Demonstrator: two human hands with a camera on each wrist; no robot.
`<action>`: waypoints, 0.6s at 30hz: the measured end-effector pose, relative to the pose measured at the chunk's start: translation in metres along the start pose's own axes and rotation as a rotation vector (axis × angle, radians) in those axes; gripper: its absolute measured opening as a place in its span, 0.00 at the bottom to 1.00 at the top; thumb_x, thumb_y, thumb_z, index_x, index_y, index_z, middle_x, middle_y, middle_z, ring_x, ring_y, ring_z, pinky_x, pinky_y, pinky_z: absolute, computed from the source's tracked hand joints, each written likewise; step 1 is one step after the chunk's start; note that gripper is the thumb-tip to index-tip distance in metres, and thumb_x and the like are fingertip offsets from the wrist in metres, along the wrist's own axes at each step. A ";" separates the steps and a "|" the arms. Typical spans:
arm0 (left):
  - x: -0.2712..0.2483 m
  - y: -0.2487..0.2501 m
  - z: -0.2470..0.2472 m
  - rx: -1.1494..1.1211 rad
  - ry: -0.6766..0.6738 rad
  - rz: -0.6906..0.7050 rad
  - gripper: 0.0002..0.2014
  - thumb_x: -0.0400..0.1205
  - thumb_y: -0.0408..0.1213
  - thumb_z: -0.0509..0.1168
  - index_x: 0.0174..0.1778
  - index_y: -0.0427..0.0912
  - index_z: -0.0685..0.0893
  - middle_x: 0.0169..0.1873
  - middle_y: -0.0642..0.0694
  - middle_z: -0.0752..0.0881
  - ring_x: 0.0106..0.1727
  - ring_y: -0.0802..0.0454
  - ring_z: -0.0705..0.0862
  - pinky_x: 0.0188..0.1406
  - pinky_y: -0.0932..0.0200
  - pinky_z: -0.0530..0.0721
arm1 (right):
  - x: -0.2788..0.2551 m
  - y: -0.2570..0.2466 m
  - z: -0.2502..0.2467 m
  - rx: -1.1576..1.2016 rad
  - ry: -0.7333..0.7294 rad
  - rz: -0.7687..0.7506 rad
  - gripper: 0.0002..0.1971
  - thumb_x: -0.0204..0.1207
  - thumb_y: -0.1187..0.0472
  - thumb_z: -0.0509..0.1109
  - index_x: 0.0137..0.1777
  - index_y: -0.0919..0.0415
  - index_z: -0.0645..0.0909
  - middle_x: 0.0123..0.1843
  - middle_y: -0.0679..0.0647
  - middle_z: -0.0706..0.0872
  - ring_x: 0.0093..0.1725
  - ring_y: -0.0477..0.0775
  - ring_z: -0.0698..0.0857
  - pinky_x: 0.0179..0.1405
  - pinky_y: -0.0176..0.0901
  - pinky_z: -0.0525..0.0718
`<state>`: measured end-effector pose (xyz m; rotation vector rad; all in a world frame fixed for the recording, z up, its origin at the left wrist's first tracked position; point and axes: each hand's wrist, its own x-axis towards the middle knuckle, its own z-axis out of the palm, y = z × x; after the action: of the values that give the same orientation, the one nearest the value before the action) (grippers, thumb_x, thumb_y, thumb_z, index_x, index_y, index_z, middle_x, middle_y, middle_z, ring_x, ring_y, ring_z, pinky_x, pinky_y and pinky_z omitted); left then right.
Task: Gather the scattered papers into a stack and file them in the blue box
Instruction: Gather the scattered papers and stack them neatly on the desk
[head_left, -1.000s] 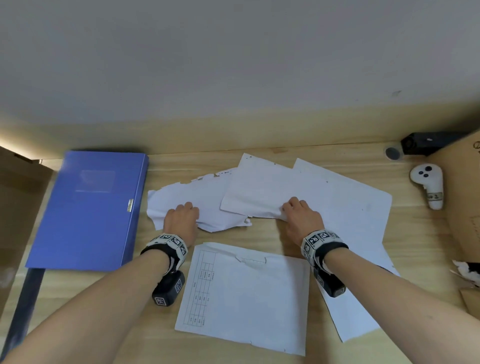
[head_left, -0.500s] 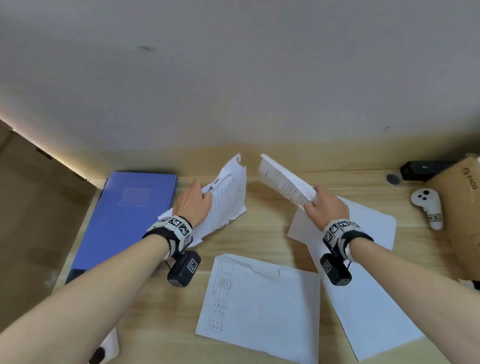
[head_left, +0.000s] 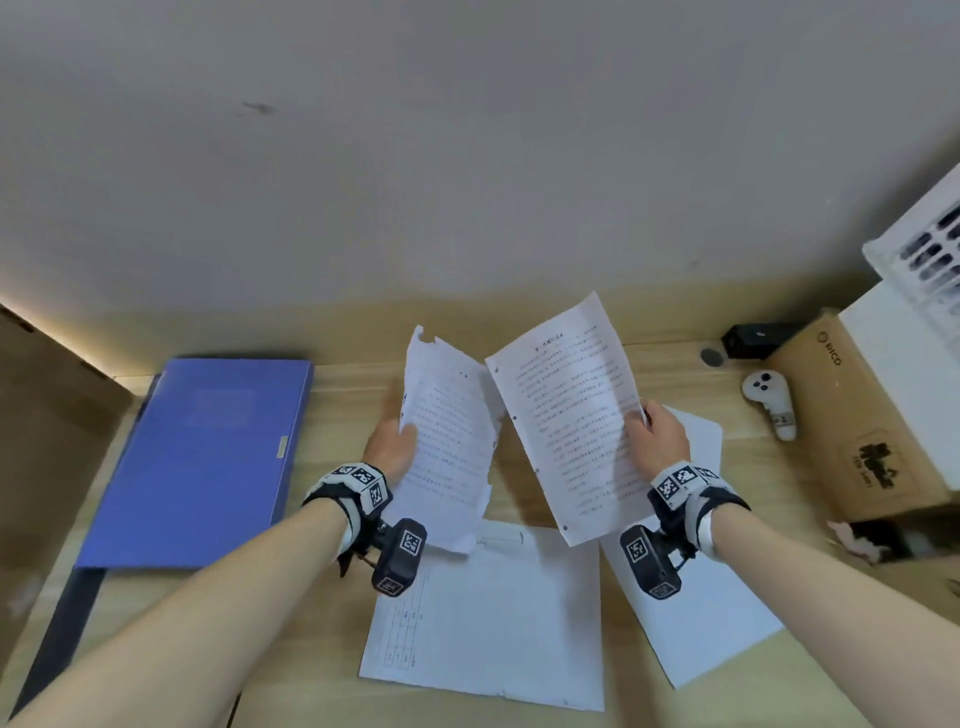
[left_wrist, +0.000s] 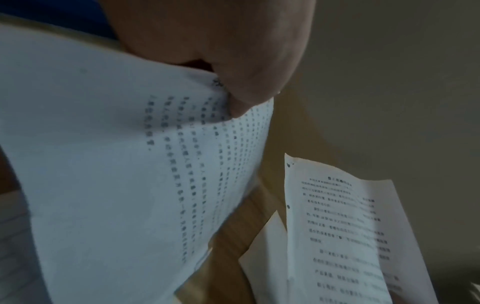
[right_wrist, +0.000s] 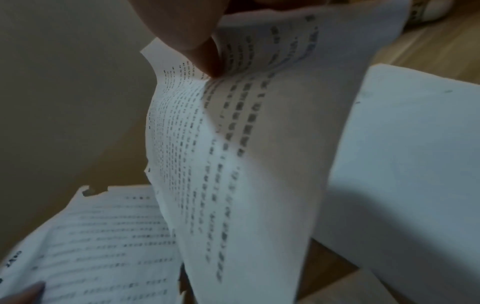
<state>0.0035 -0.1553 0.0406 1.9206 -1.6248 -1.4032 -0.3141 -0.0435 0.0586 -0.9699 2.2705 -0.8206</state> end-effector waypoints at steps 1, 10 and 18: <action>-0.003 -0.004 0.004 0.012 -0.015 -0.014 0.17 0.86 0.36 0.52 0.58 0.32 0.84 0.38 0.42 0.84 0.40 0.42 0.81 0.41 0.54 0.77 | -0.002 0.005 0.002 0.012 0.000 0.008 0.11 0.85 0.55 0.56 0.45 0.55 0.78 0.38 0.54 0.83 0.38 0.58 0.81 0.36 0.47 0.75; 0.003 -0.050 0.024 -0.015 -0.088 -0.054 0.32 0.79 0.26 0.53 0.80 0.51 0.68 0.63 0.46 0.85 0.55 0.42 0.85 0.50 0.52 0.84 | -0.022 0.029 0.063 -0.026 -0.196 0.116 0.10 0.80 0.58 0.62 0.53 0.63 0.79 0.49 0.58 0.87 0.48 0.63 0.86 0.51 0.58 0.86; 0.010 -0.067 0.036 -0.394 -0.109 -0.210 0.09 0.85 0.39 0.63 0.58 0.43 0.84 0.57 0.43 0.88 0.59 0.41 0.87 0.67 0.44 0.82 | -0.023 0.009 0.142 -0.042 -0.377 0.181 0.13 0.76 0.58 0.66 0.55 0.64 0.83 0.52 0.61 0.89 0.51 0.66 0.88 0.49 0.55 0.87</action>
<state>0.0152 -0.1281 -0.0301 1.8426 -1.1005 -1.7812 -0.2096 -0.0665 -0.0376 -0.8404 2.0170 -0.4689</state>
